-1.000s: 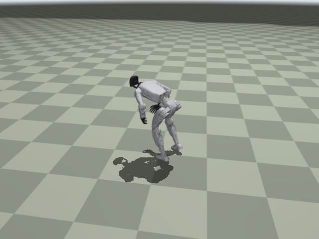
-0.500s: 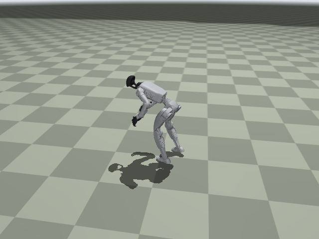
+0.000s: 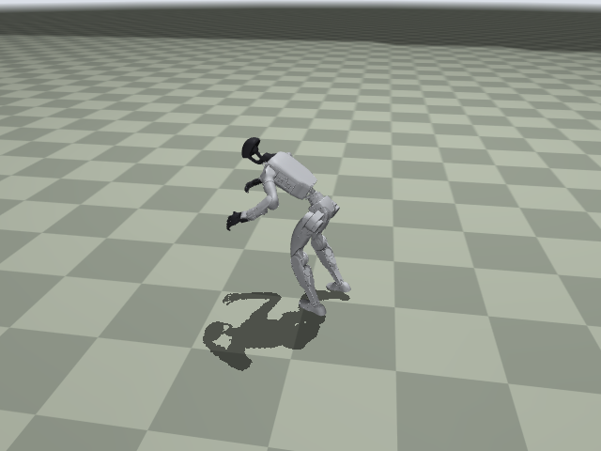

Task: Dance

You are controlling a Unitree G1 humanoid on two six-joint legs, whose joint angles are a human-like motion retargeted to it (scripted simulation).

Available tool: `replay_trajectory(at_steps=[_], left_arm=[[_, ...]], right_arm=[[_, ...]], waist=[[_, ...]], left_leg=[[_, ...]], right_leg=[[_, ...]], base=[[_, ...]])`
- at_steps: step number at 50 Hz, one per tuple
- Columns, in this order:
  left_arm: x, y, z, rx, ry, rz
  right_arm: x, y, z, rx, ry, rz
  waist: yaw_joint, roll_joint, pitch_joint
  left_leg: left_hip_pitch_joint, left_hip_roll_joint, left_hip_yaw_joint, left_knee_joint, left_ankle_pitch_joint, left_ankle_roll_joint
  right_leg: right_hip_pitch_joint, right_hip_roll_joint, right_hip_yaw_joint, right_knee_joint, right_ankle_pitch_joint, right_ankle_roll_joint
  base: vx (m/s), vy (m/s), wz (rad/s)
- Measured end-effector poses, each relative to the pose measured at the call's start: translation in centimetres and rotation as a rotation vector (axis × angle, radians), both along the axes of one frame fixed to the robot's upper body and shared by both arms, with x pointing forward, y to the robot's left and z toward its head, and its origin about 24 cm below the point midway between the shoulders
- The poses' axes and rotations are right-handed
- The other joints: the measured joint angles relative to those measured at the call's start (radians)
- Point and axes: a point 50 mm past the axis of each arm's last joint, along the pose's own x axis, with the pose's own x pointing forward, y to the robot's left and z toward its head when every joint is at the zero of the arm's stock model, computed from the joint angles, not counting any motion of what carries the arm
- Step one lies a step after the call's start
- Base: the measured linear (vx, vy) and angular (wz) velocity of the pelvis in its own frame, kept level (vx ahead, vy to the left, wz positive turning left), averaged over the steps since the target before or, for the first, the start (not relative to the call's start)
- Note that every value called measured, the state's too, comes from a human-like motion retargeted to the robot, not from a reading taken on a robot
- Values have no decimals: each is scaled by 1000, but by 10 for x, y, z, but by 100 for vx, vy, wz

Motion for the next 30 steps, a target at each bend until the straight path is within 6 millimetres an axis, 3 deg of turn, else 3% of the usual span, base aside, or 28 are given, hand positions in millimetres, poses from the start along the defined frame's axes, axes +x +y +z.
replay_trajectory(at_steps=[11, 30], left_arm=[[-5, 19, 19, 101, -10, 119], [-11, 51, -3, 54, 59, 278]], right_arm=[[-1, -9, 13, -100, -24, -102], [-5, -15, 30, -73, -172, -200]], waist=[[-35, 32, -12], [-94, 111, -41]], left_leg=[[54, 5, -10, -78, 23, -3], [102, -24, -17, -166, 59, 5]], right_leg=[[50, 10, -2, -57, 70, 22], [68, -17, 14, -58, 118, 23]], base=[[0, 0, 0], [0, 1, 6]])
